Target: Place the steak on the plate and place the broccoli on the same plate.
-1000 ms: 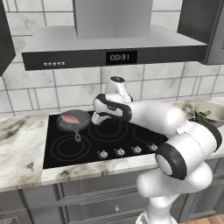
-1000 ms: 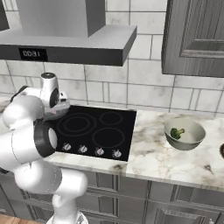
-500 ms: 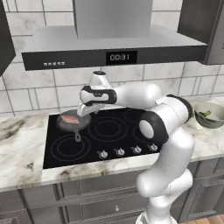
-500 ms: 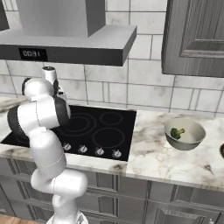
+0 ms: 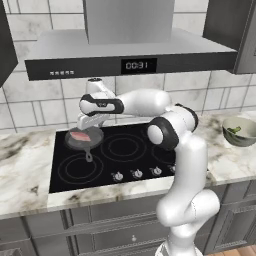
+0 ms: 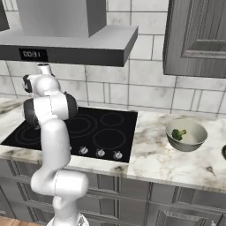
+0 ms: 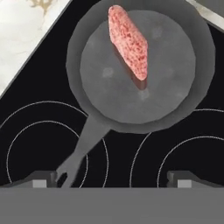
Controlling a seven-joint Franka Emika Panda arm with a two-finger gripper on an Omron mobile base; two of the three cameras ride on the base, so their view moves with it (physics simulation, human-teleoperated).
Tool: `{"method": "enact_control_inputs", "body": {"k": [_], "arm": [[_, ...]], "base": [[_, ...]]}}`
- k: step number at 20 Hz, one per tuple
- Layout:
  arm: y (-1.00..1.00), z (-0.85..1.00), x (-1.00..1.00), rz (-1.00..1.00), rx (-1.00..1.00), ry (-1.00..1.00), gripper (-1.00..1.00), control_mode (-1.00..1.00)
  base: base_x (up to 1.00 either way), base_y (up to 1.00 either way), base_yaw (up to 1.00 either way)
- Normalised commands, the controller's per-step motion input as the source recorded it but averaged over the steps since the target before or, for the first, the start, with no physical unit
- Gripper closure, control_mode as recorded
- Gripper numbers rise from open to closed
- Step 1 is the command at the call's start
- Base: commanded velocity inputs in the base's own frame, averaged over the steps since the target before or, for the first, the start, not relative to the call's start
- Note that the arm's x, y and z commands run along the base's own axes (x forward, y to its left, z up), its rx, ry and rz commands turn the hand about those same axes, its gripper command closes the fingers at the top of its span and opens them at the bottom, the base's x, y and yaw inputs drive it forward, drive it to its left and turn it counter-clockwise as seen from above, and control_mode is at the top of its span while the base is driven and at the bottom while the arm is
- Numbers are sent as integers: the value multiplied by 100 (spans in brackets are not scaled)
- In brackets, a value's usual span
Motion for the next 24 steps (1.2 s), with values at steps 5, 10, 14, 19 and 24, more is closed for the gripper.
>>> {"method": "enact_control_inputs", "body": {"k": [5, 10, 14, 19, 24], "arm": [[6, -17, 26, 0, -2, 0, -100, -100], [1, -22, 29, 0, 0, 0, -100, -100], [6, -29, 34, 0, 0, 0, -100, -100], [12, -25, 23, 0, 0, 0, -100, -100], [20, -21, 28, 0, 0, 0, -100, -100]], "base": [[0, 0, 0], [0, 0, 0], [0, 0, 0], [0, 0, 0], [0, 0, 0]]}}
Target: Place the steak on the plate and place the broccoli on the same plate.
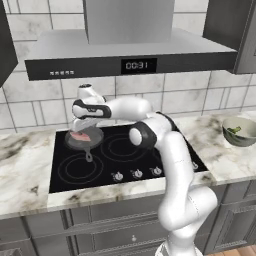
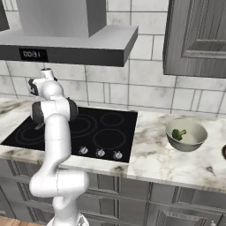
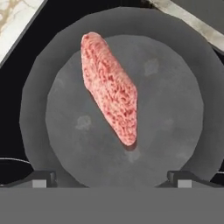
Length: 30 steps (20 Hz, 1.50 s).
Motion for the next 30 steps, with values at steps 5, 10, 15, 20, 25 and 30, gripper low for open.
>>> {"method": "enact_control_inputs", "body": {"k": [5, 10, 15, 20, 25, 30], "arm": [[18, -27, 27, 0, 0, 0, -100, -100], [5, -24, 21, 0, 0, 0, -100, -100], [0, -18, 21, 0, 0, 0, -100, -100], [2, -11, 14, 0, 0, 0, -100, -100], [6, -8, 0, 0, 0, 2, -100, -100], [6, -12, 0, 0, 0, 3, -100, -100]], "base": [[0, 0, 0], [0, 0, 0], [0, 0, 0], [0, 0, 0], [0, 0, 0], [0, 0, 0]]}}
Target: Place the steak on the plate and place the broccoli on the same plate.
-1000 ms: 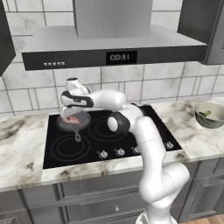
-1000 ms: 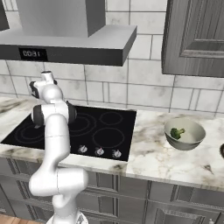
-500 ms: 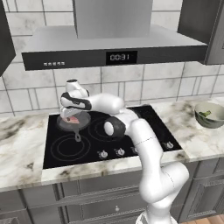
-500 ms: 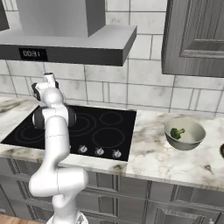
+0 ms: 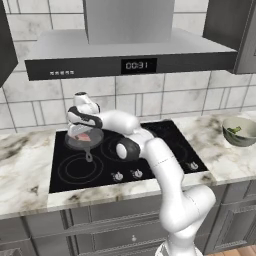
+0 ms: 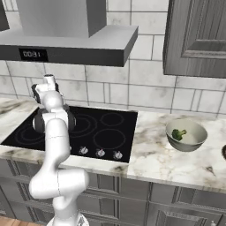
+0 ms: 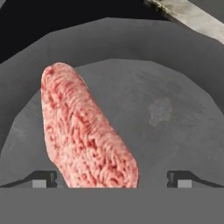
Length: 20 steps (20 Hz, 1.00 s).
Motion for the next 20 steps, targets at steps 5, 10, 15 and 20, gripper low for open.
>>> {"method": "enact_control_inputs", "body": {"k": [5, 10, 15, 20], "arm": [[1, -17, 2, 0, 0, 0, -100, -100], [0, -20, 0, 1, 0, 0, -100, -100], [4, -17, 0, 0, 0, 2, 100, -100], [1, -4, 0, 0, 0, 1, 100, -100]], "base": [[0, 0, 0], [0, 0, 0], [0, 0, 0], [0, 0, 0]]}}
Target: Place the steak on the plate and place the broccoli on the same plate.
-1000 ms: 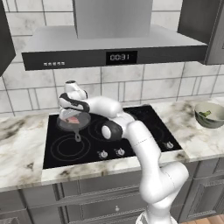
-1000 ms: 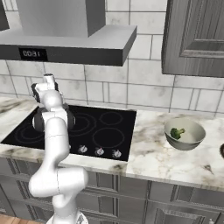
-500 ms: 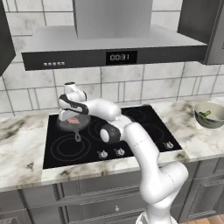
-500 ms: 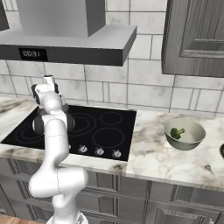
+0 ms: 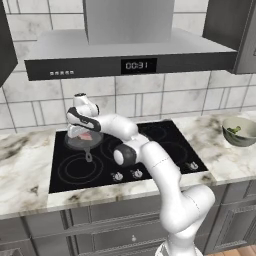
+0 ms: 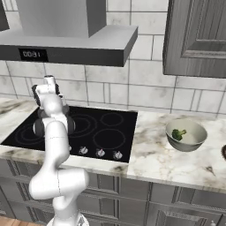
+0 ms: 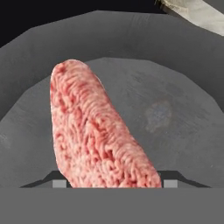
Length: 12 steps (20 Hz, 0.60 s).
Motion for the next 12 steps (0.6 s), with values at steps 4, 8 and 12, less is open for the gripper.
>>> {"method": "enact_control_inputs", "body": {"k": [4, 8, 12], "arm": [[0, -7, 0, 0, 0, 0, 100, -100], [-2, -6, 0, 0, 0, 0, 100, -100], [-19, 10, 0, 0, 0, 0, 100, -100]], "base": [[0, 0, 0], [0, 0, 0], [0, 0, 0]]}}
